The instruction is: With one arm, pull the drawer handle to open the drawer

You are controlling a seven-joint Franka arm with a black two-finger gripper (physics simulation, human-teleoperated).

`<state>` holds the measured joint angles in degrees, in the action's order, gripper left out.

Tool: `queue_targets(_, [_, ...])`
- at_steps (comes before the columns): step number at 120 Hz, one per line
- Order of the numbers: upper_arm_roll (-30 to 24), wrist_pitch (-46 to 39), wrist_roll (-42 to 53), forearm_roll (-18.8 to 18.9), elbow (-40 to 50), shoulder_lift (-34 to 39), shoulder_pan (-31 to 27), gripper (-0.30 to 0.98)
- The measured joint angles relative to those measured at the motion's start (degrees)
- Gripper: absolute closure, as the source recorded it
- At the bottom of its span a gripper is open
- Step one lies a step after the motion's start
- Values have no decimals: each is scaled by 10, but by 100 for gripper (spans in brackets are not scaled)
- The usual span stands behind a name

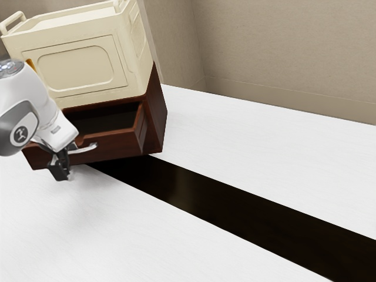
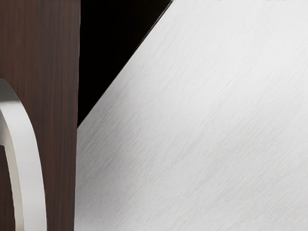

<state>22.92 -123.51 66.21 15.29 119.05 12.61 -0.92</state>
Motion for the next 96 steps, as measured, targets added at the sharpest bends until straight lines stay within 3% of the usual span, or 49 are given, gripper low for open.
queue_targets(78, [11,0,0,12,17,45,7,0])
queue_targets(96, [8,26,0,7,-37,46,14,0])
